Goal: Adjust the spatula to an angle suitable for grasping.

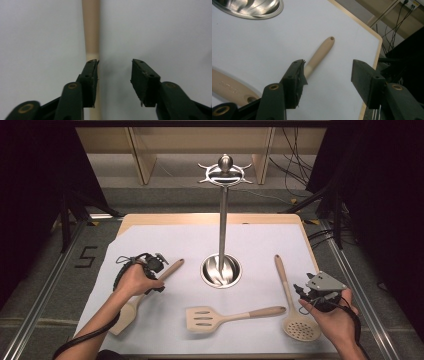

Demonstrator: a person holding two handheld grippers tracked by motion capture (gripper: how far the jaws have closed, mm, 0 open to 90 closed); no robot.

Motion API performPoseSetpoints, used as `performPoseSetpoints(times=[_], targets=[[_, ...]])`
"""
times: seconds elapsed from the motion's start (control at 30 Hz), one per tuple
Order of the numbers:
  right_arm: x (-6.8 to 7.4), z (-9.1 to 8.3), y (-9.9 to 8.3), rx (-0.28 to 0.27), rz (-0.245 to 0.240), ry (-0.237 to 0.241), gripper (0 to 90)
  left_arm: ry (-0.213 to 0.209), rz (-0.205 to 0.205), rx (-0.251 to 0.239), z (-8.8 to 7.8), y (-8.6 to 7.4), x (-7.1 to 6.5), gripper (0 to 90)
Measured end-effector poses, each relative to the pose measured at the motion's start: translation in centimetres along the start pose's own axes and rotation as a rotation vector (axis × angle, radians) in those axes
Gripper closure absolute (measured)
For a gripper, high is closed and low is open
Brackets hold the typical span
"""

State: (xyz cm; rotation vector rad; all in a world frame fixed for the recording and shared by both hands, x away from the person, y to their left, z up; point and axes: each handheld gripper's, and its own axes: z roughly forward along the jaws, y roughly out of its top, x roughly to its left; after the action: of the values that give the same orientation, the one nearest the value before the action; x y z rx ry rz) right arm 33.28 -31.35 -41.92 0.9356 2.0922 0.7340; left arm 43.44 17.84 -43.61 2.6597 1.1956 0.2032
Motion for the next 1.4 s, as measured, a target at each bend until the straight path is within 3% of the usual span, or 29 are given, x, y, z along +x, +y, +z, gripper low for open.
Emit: performPoseSetpoints(times=[0.17,0.27,0.37,0.43,0.47,0.53,0.67,0.73,0.8,0.83,0.93,0.97,1.03,1.1,1.17,1.2,1.23,1.27,1.37,1.4], targets=[[0.1,-0.1,0.1,0.001,-0.007,0.003,44.7,0.052,-0.012,0.073,0.4,-1.0,2.0,44.9],[0.1,-0.1,0.1,0.003,-0.003,0.004,44.7,0.033,-0.025,0.12,1.3,-1.5,2.6,43.4],[0.1,0.1,0.0,0.003,-0.001,0.005,44.7,-0.003,-0.002,0.147,2.1,-1.7,2.7,44.0],[0.0,0.1,0.0,0.005,-0.007,0.009,44.7,-0.003,0.006,0.151,2.4,-1.6,2.7,47.5],[0.0,0.1,0.0,0.01,-0.011,0.013,44.7,-0.023,0.019,0.154,2.4,-1.5,2.8,49.6],[0.1,0.1,0.0,0.004,0.001,0.007,44.7,-0.017,0.053,0.153,2.3,-1.2,2.8,57.1],[0.0,0.0,0.0,0.01,-0.01,0.014,44.7,-0.049,0.041,0.197,2.5,-0.6,2.6,66.8],[0.0,0.0,0.0,0.01,-0.011,0.015,44.7,-0.045,0.023,0.21,2.5,-0.5,2.3,74.5],[0.0,0.0,0.0,0.009,-0.013,0.015,44.7,-0.012,0.017,0.213,2.4,-0.4,2.3,77.4],[0.0,0.0,0.0,0.007,-0.011,0.014,44.6,-0.043,0.002,0.201,2.5,-0.5,2.2,77.6],[0.0,0.0,-0.1,0.009,-0.004,0.016,44.7,-0.034,-0.014,0.15,2.2,-1.1,2.1,77.9],[-0.1,0.0,-0.1,0.007,-0.004,0.019,44.7,-0.026,-0.024,0.108,1.8,-1.7,2.1,77.9],[0.0,0.0,0.0,0.0,0.009,0.014,44.6,-0.03,-0.027,0.096,1.4,-1.9,2.1,77.9],[-0.1,-0.1,0.0,-0.01,0.016,0.007,44.6,-0.077,-0.042,0.017,0.4,-2.8,1.9,77.9],[-0.2,-0.1,-0.1,-0.015,0.013,0.005,44.6,-0.083,-0.032,-0.003,0.0,-3.1,1.9,77.9],[-0.2,-0.2,0.0,-0.012,0.022,0.005,44.5,-0.076,-0.033,-0.035,-0.4,-3.4,1.7,77.9],[-0.2,-0.2,0.0,-0.017,0.018,0.004,44.5,-0.079,-0.065,-0.071,-0.8,-3.7,1.3,77.9],[-0.2,-0.2,0.0,-0.017,0.02,0.002,44.5,-0.072,-0.049,-0.103,-1.3,-3.9,1.3,77.9],[-0.2,-0.2,0.0,-0.017,0.016,0.003,44.5,-0.081,-0.05,-0.208,-2.7,-4.5,1.0,77.9],[-0.2,-0.1,0.0,-0.015,0.015,0.004,44.5,-0.081,-0.067,-0.258,-3.0,-4.7,0.8,77.9]])
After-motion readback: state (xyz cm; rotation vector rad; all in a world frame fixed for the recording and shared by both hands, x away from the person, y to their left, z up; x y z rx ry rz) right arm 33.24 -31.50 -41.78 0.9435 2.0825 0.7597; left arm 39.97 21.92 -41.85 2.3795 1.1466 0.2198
